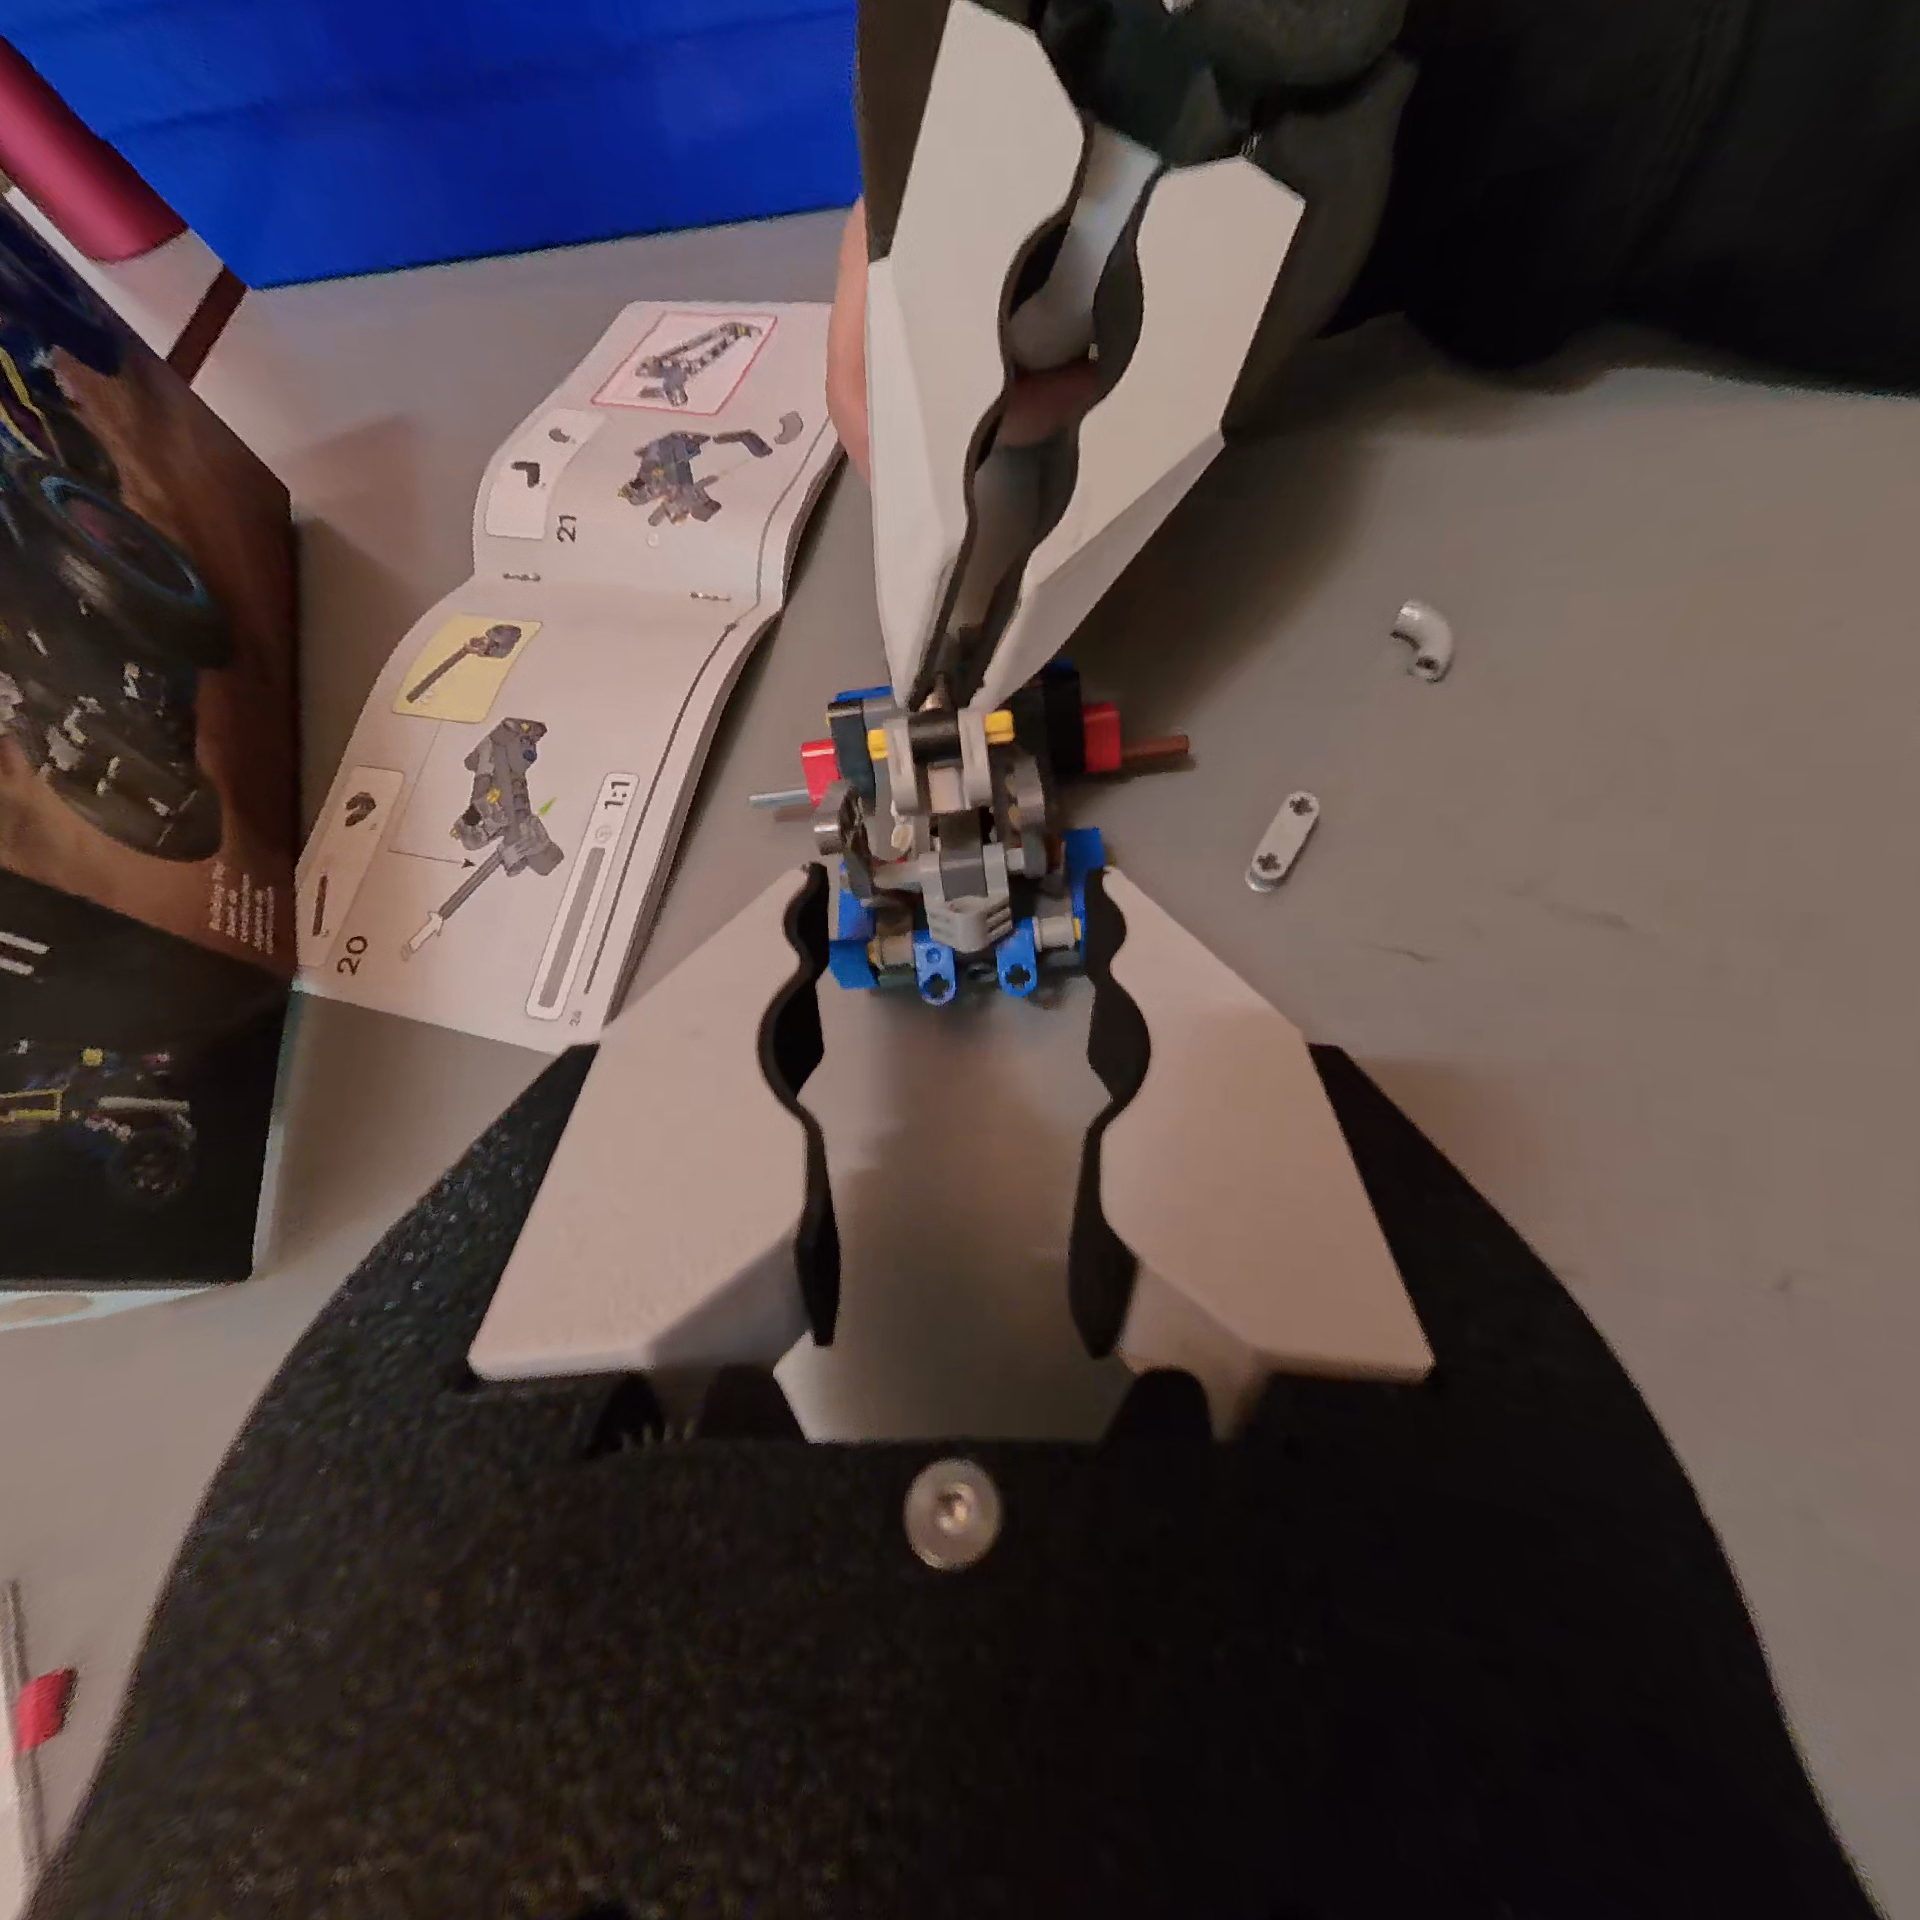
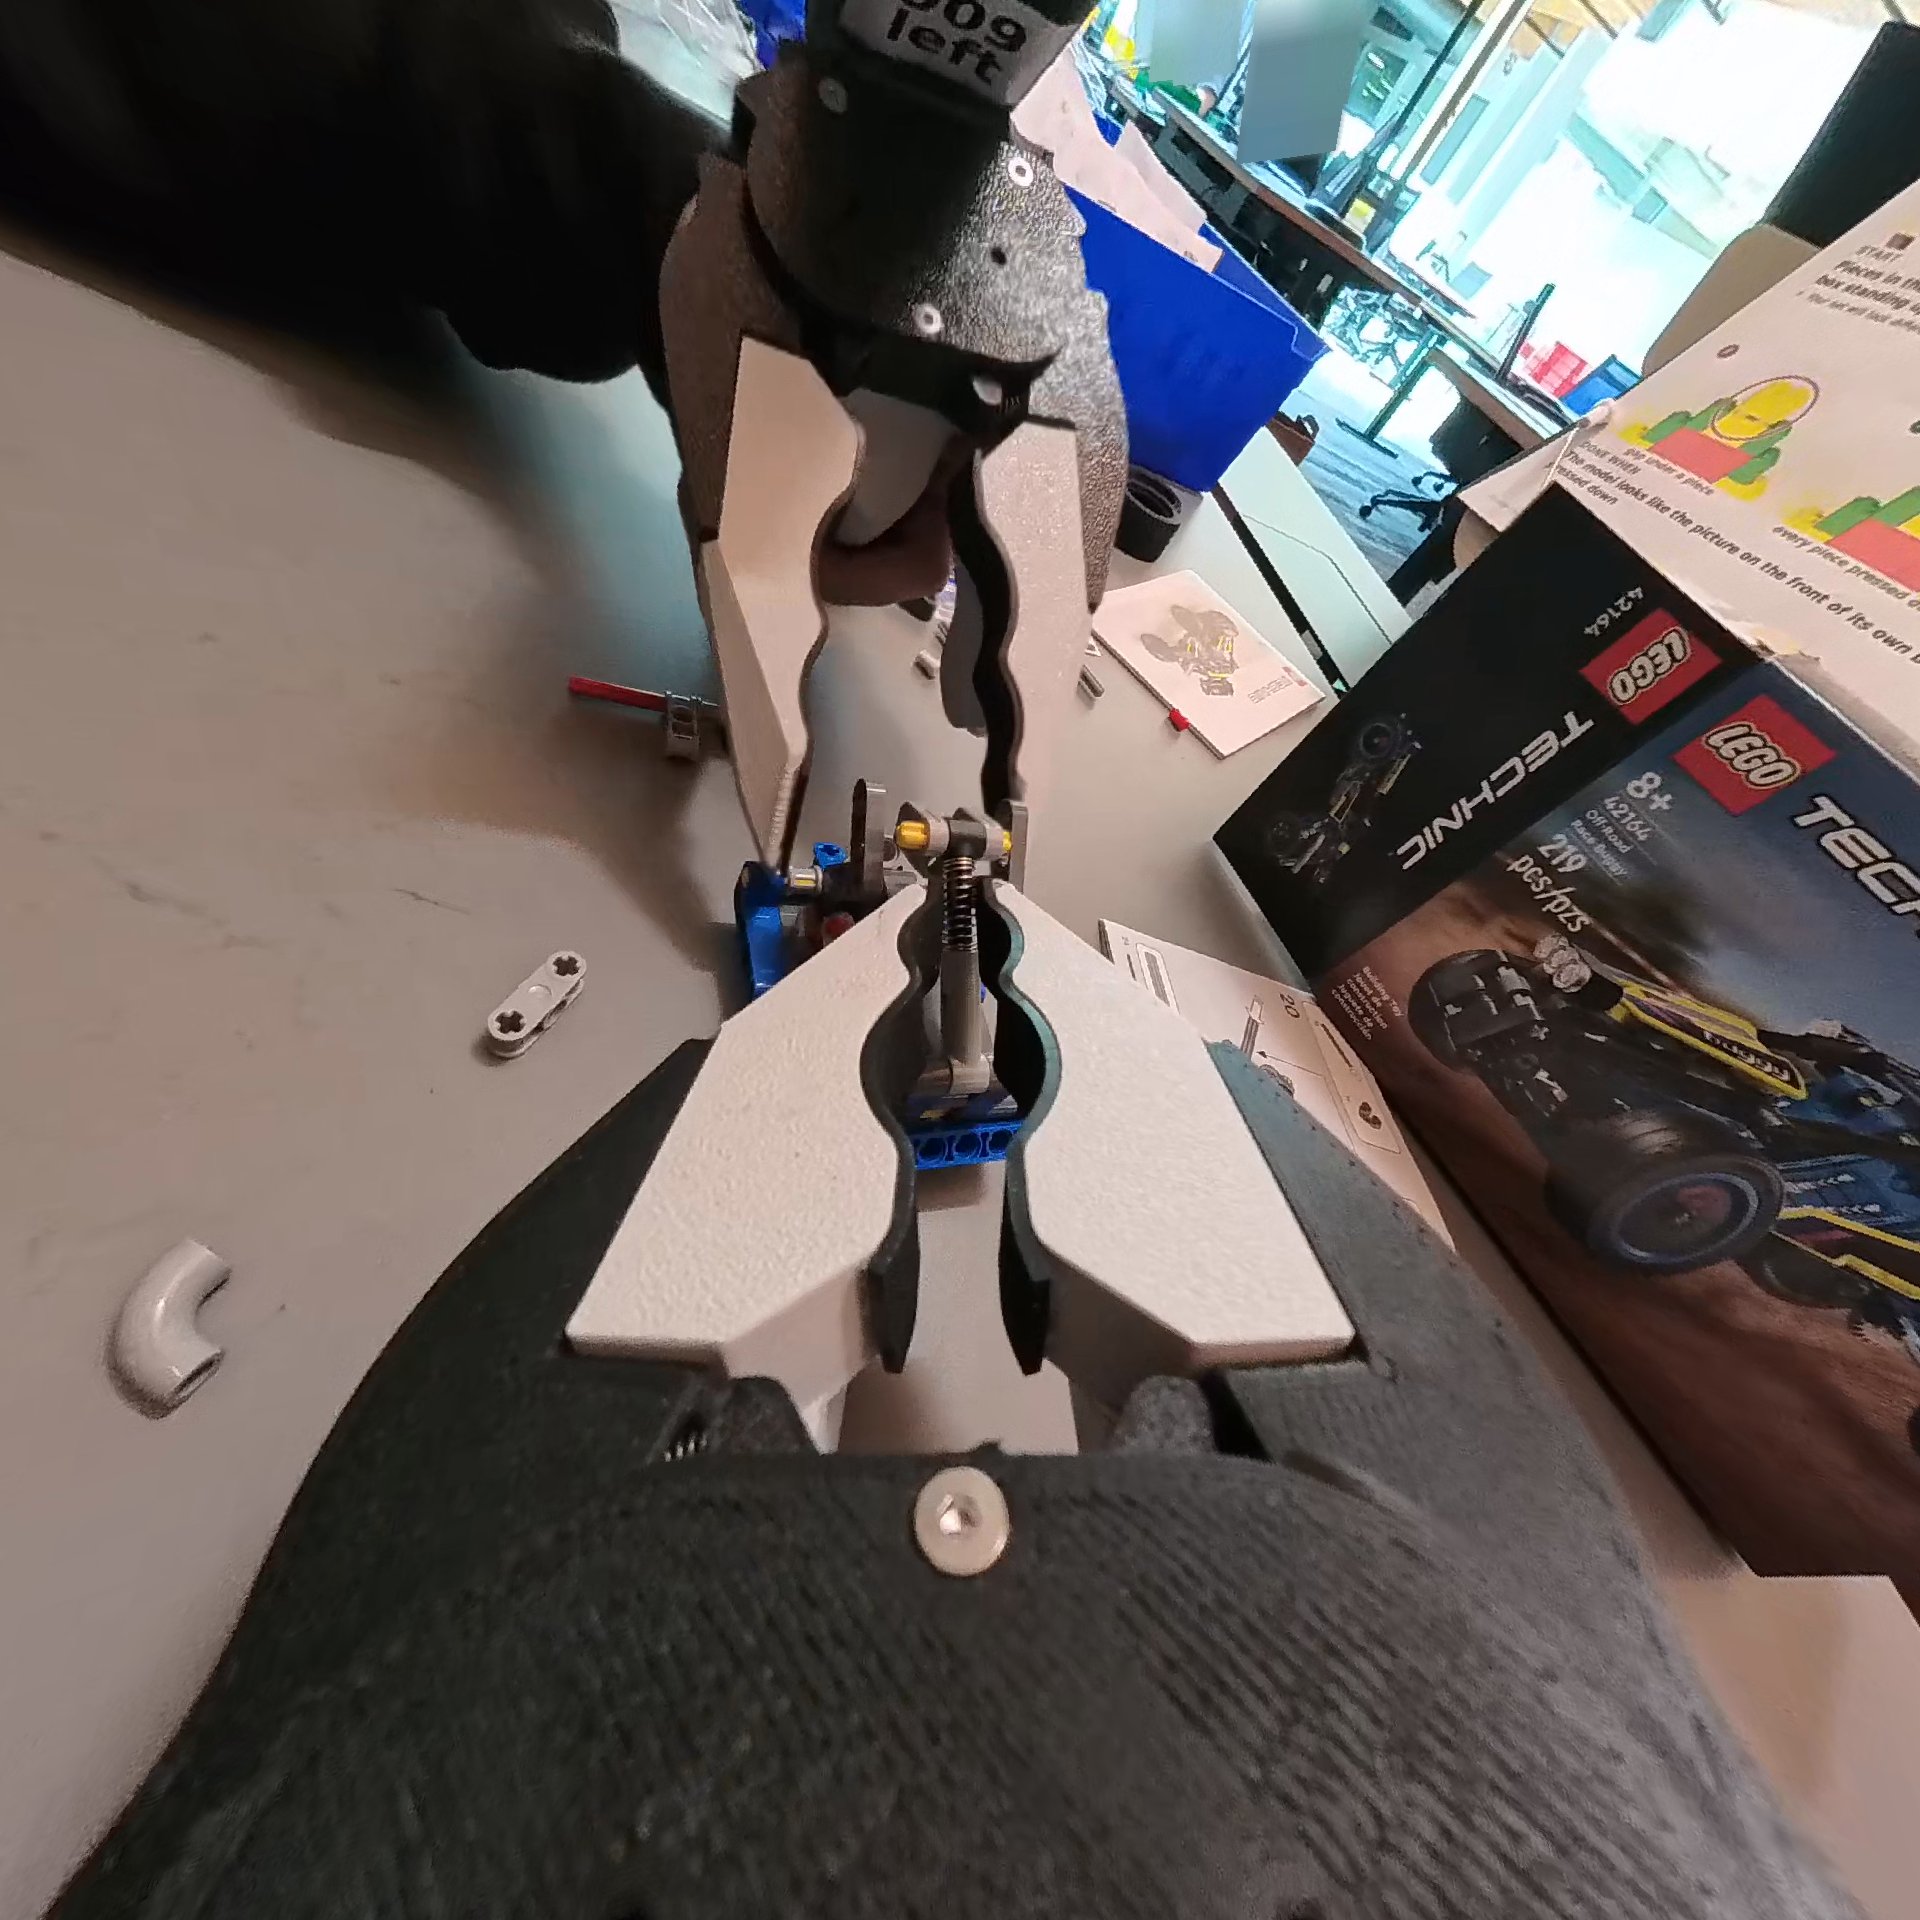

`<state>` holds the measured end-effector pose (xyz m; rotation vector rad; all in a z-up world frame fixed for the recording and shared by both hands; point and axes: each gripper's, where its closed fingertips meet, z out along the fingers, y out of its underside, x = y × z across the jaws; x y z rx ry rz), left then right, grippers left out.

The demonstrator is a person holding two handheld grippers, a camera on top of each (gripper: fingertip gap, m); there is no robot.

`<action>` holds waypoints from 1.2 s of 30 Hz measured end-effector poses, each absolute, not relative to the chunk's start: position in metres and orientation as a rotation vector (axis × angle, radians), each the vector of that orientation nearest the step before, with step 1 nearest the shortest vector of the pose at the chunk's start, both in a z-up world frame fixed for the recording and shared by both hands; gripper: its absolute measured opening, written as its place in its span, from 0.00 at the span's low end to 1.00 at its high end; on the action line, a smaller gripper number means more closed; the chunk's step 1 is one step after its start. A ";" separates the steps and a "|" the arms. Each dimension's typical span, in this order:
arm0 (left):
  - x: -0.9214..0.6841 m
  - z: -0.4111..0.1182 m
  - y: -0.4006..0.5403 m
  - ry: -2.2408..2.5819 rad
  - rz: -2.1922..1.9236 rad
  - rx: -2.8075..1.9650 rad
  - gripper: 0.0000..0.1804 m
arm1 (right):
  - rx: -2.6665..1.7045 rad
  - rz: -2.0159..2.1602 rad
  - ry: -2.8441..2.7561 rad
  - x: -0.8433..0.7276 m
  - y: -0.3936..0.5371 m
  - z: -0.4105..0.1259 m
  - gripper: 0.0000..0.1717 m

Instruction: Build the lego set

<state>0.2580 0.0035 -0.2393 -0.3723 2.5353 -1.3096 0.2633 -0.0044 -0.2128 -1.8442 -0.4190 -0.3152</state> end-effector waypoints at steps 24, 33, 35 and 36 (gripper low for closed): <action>0.255 -0.228 -0.009 2.489 -1.355 -0.314 0.24 | -1.832 -0.361 -0.528 0.258 -0.003 -0.218 0.02; 0.260 -0.230 -0.008 2.460 -1.309 -0.302 0.22 | -1.816 -0.387 -0.517 0.261 -0.001 -0.215 0.02; 0.263 -0.229 -0.007 2.434 -1.297 -0.299 0.22 | -1.813 -0.409 -0.502 0.264 -0.002 -0.214 0.02; 0.264 -0.228 -0.007 2.420 -1.298 -0.299 0.21 | -1.815 -0.415 -0.498 0.265 -0.002 -0.214 0.02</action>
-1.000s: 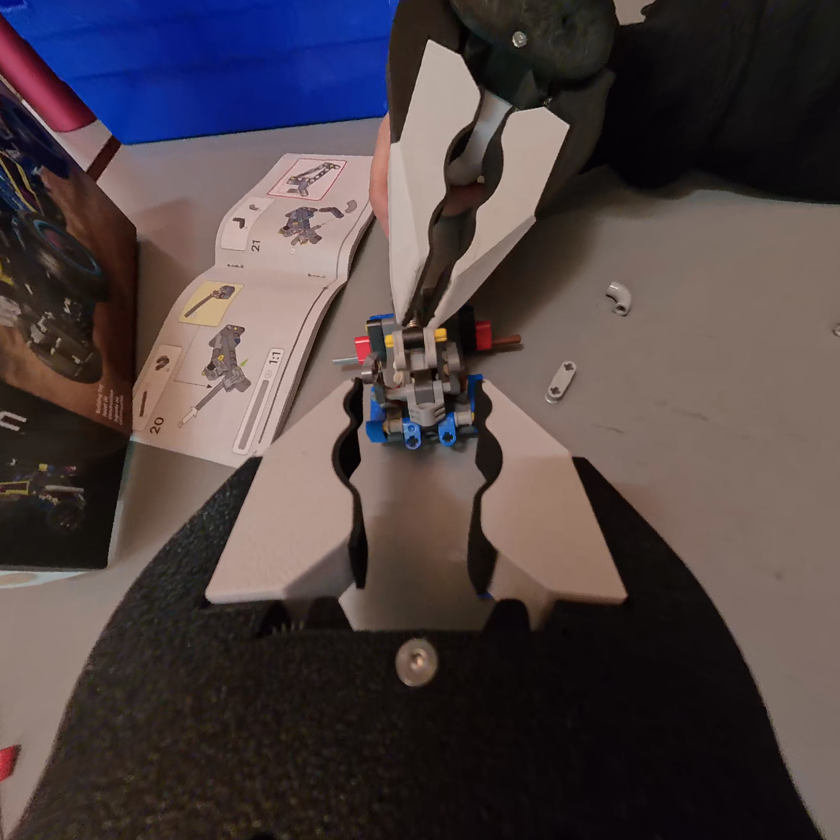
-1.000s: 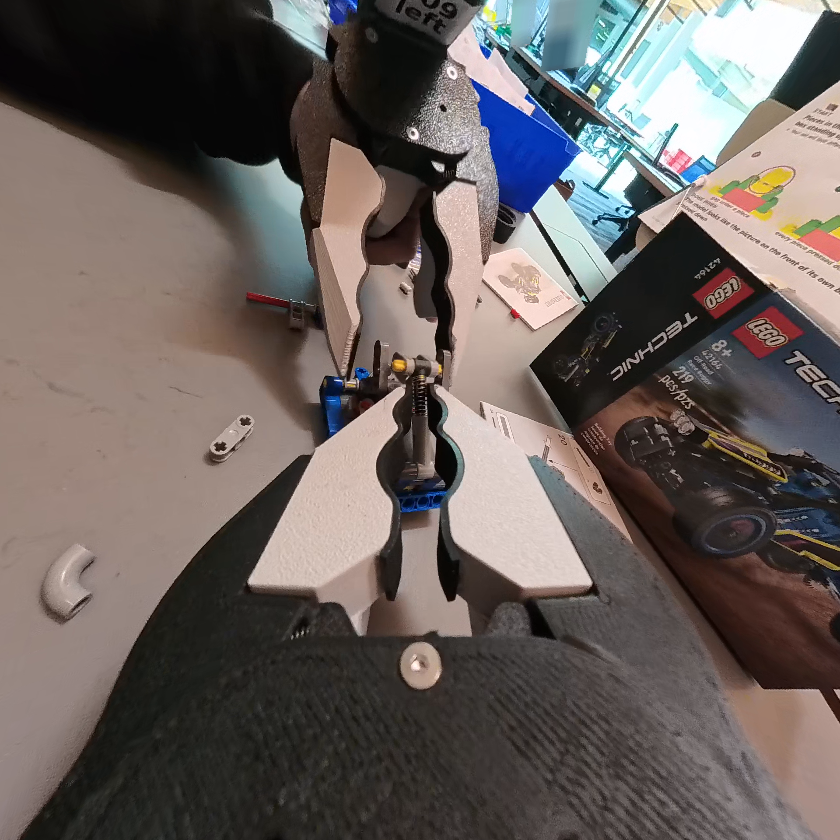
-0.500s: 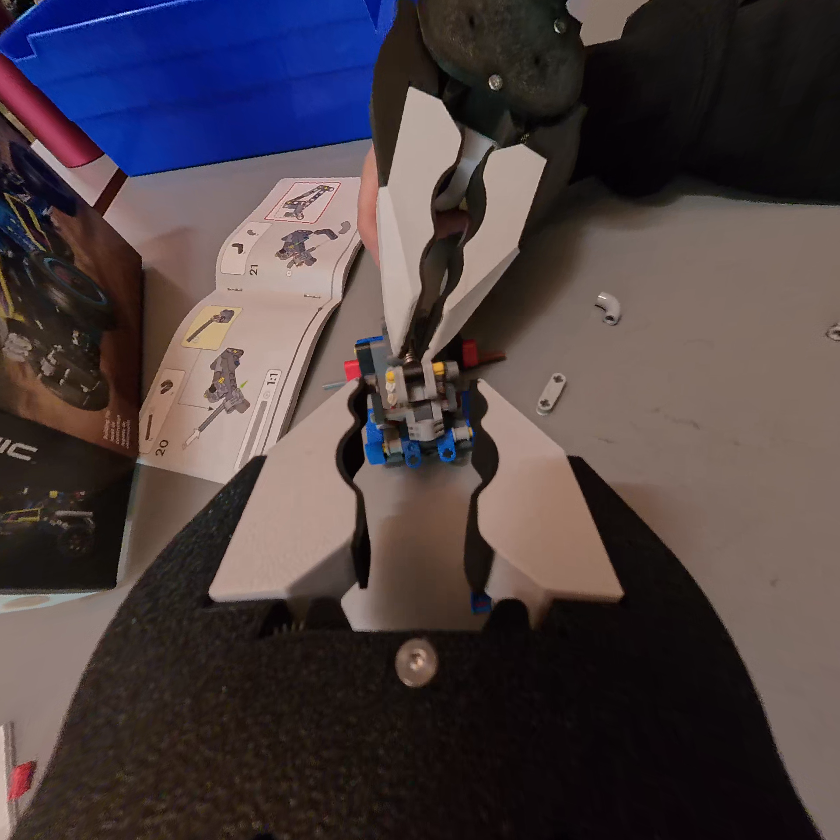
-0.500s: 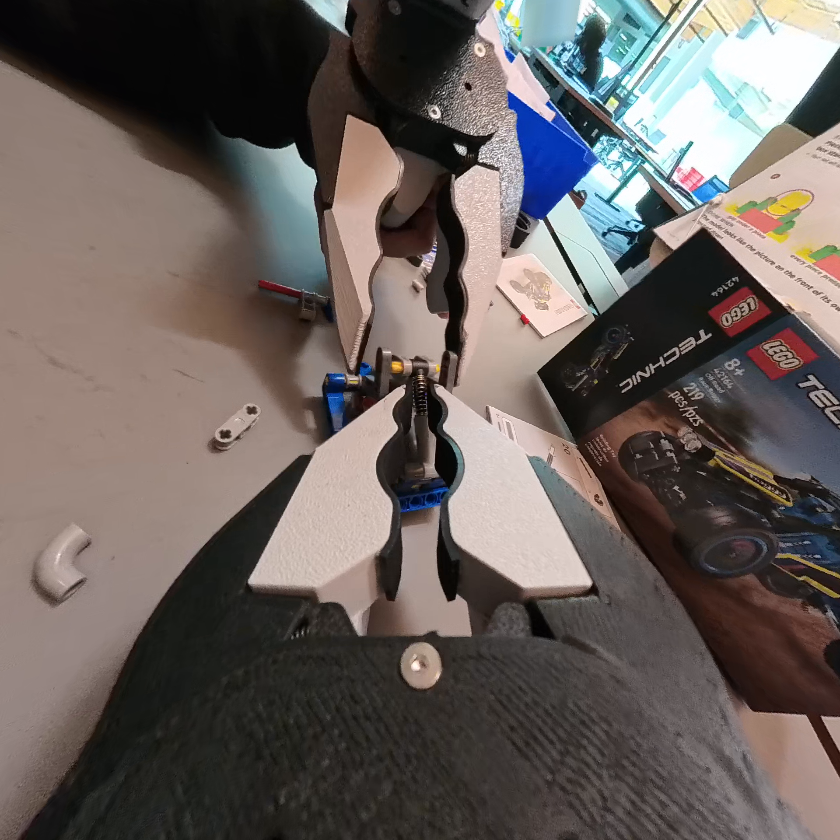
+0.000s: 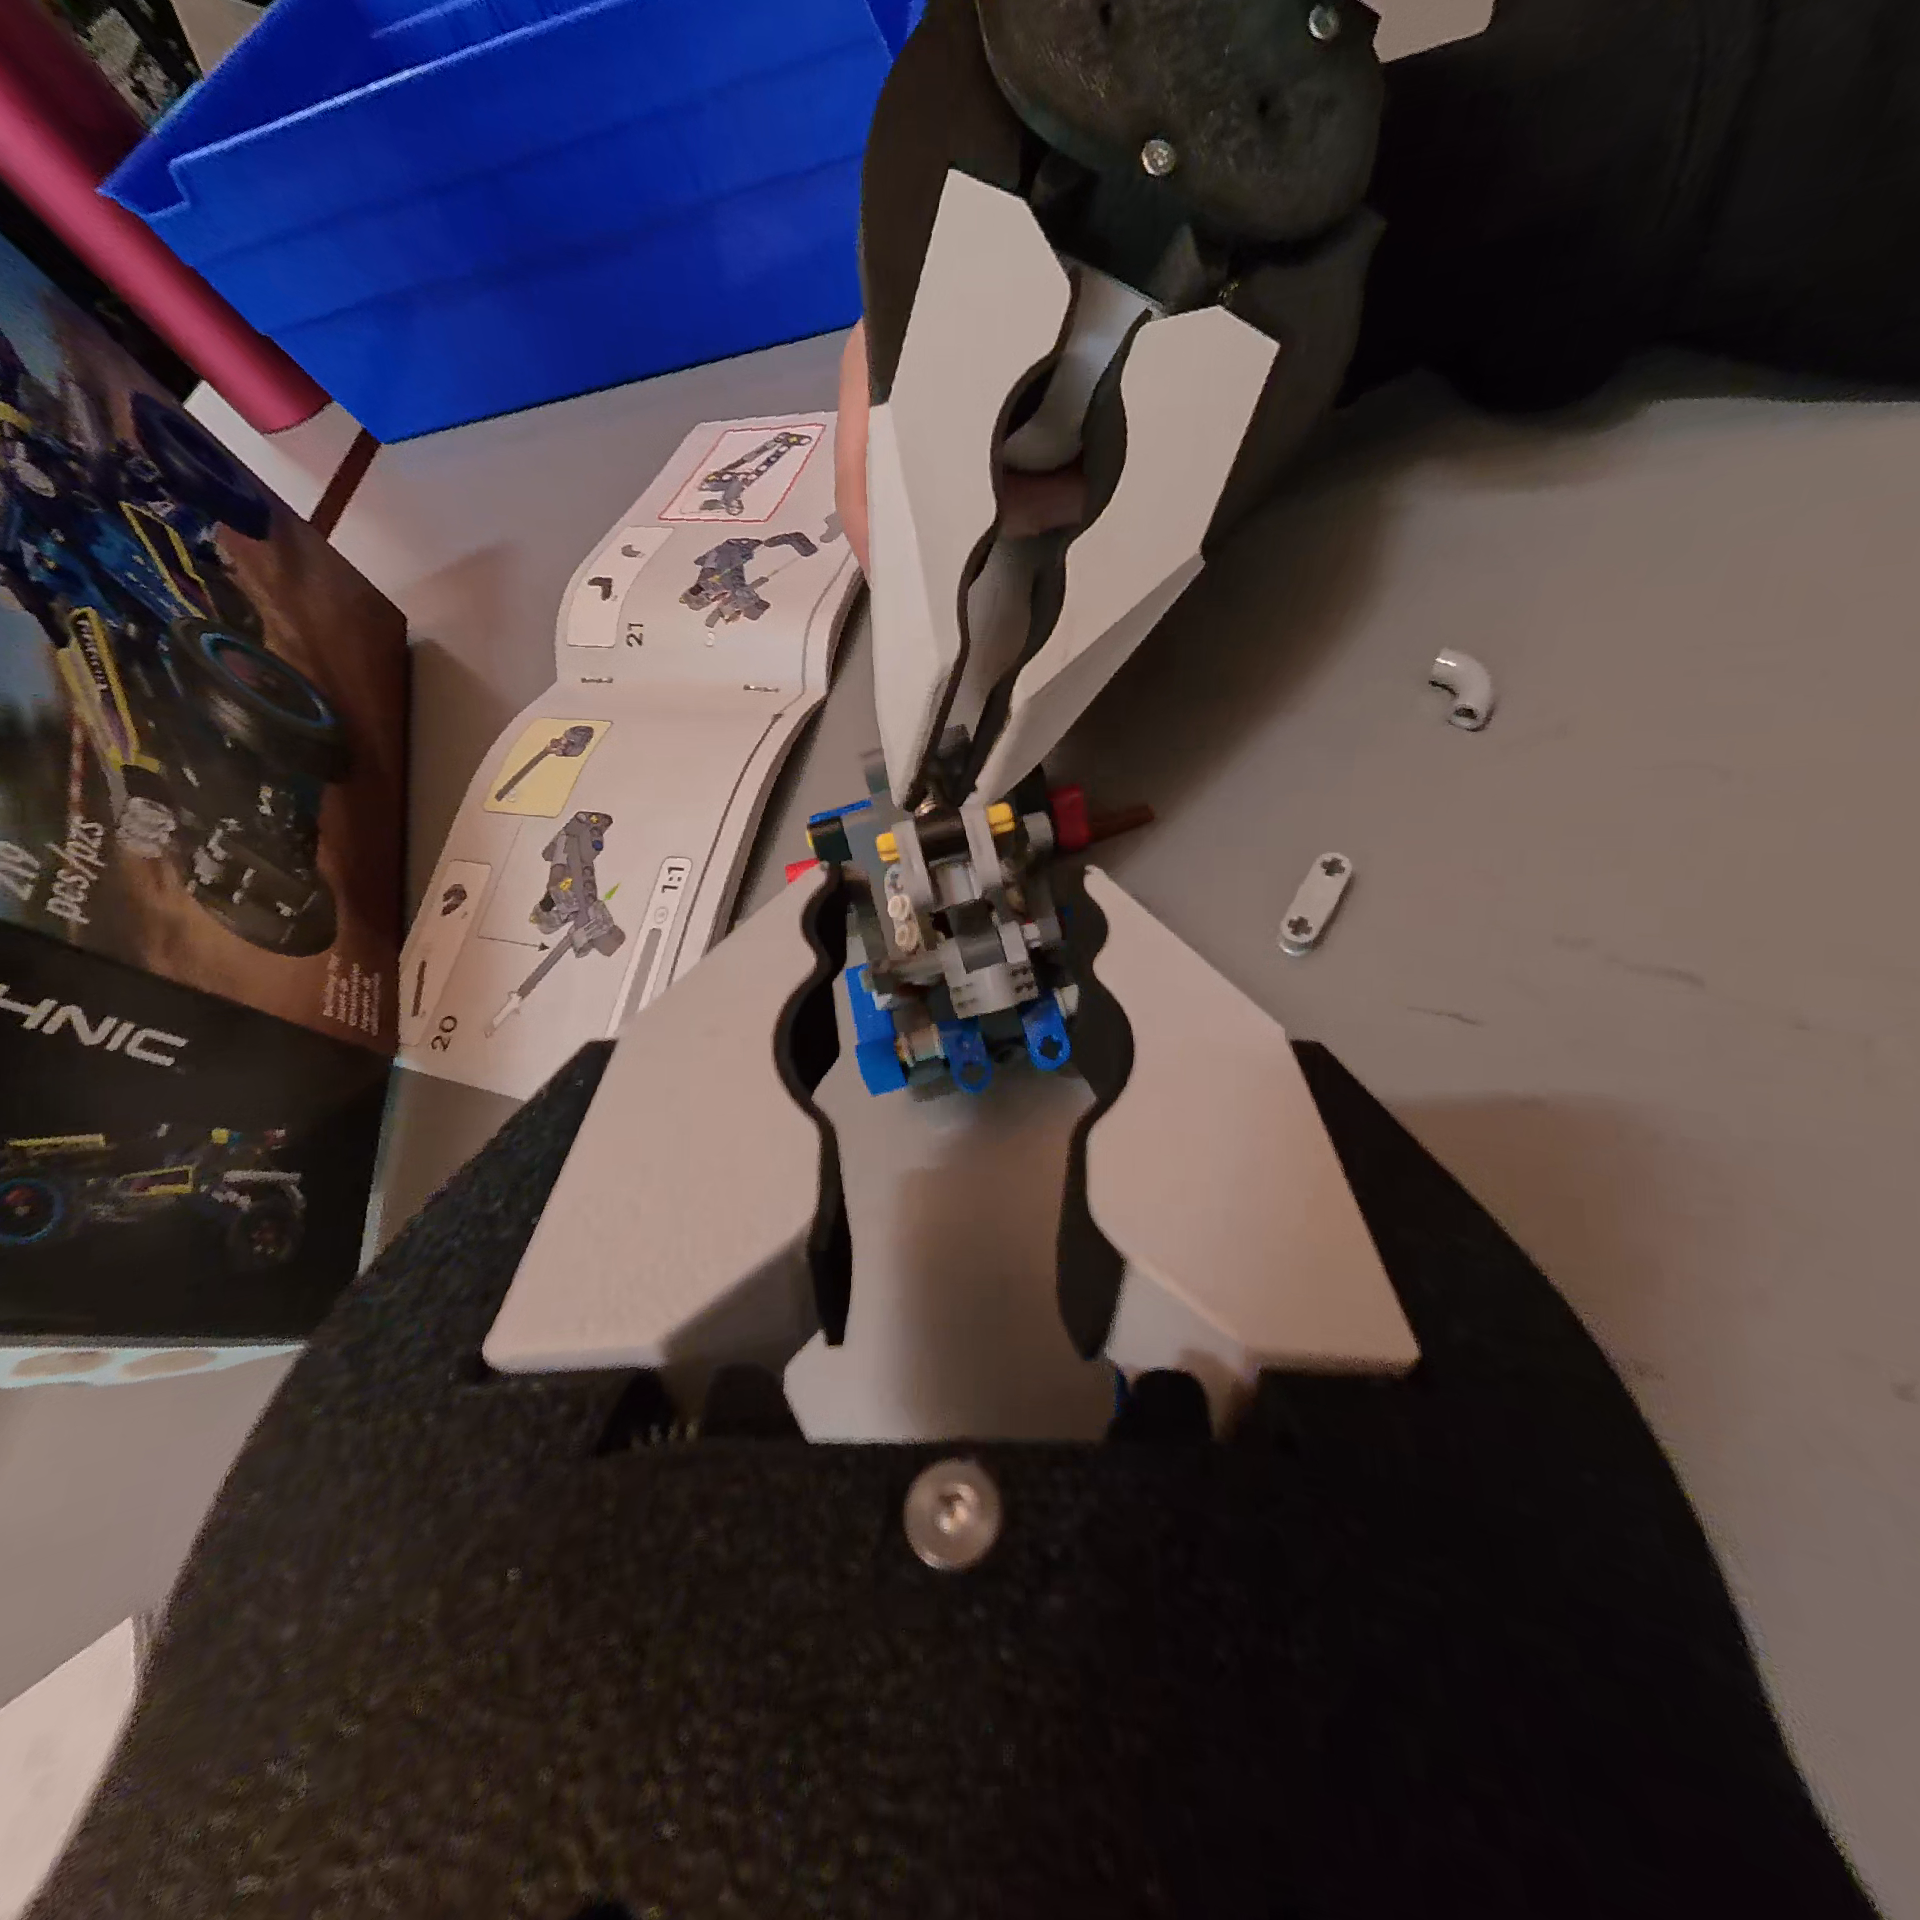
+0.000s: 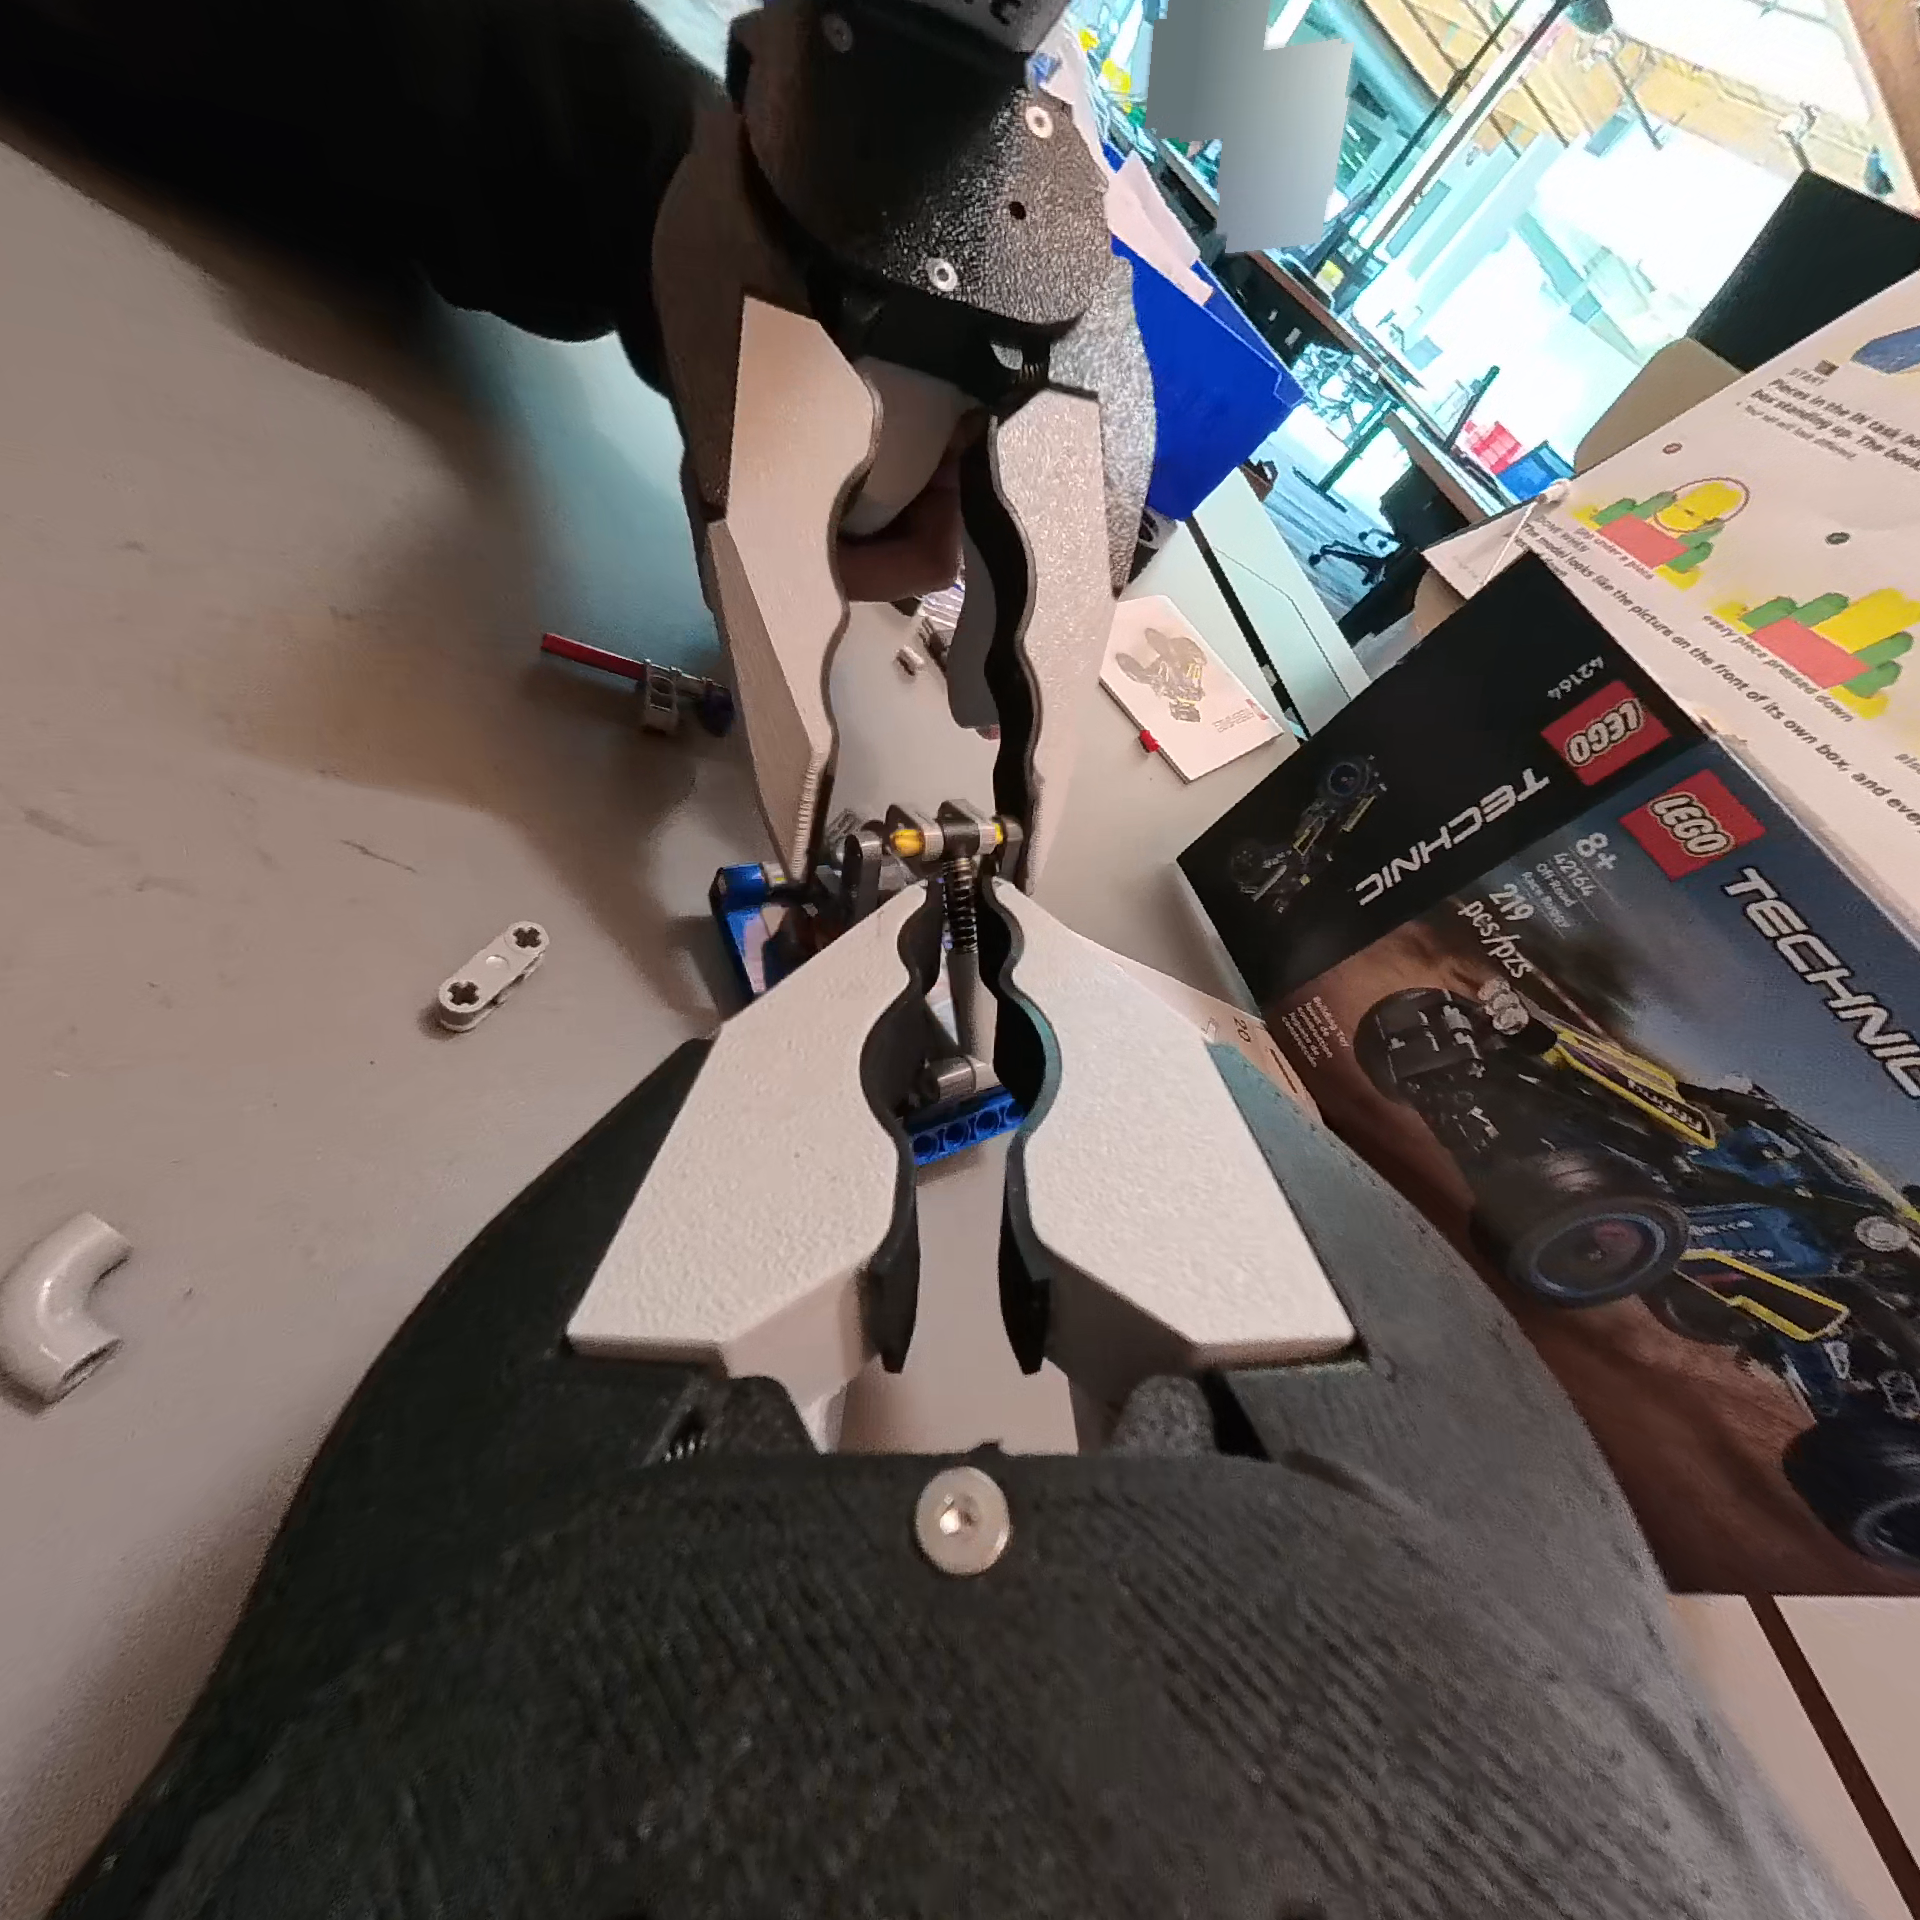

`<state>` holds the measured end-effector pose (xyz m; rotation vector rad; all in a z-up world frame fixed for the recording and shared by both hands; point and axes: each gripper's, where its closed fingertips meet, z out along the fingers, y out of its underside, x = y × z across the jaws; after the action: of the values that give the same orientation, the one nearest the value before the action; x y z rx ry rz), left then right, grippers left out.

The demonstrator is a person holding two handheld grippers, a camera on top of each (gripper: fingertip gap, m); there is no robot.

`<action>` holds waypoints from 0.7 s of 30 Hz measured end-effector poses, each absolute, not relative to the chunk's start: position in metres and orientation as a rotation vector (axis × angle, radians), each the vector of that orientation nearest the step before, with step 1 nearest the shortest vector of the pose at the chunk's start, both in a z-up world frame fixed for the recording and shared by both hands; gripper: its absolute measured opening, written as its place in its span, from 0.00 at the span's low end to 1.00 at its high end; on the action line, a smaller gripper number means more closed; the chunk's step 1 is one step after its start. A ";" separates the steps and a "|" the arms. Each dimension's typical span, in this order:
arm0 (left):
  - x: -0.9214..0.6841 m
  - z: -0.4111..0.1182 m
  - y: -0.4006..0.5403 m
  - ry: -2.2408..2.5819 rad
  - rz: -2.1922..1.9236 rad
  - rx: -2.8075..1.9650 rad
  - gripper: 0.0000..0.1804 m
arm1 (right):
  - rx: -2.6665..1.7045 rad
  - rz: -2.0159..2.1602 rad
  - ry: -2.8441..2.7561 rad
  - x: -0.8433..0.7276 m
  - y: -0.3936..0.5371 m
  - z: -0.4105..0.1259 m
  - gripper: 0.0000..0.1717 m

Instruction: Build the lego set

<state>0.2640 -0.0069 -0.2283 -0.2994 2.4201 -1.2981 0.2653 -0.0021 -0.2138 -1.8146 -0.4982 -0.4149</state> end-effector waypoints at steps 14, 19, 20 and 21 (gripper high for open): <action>0.274 -0.226 -0.009 2.343 -1.345 -0.556 0.22 | -1.820 -0.484 -0.474 0.273 -0.001 -0.215 0.02; 0.276 -0.227 -0.008 2.306 -1.287 -0.498 0.20 | -1.835 -0.516 -0.498 0.273 0.000 -0.218 0.02; 0.276 -0.228 -0.008 2.300 -1.282 -0.490 0.19 | -1.837 -0.517 -0.500 0.273 0.000 -0.218 0.02; 0.277 -0.228 -0.008 2.293 -1.279 -0.489 0.19 | -1.835 -0.526 -0.500 0.273 0.000 -0.217 0.01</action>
<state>0.2771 -0.0082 -0.2276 -0.4890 2.2934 -1.2788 0.2732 0.0002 -0.2174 -1.8352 -0.4998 -0.5257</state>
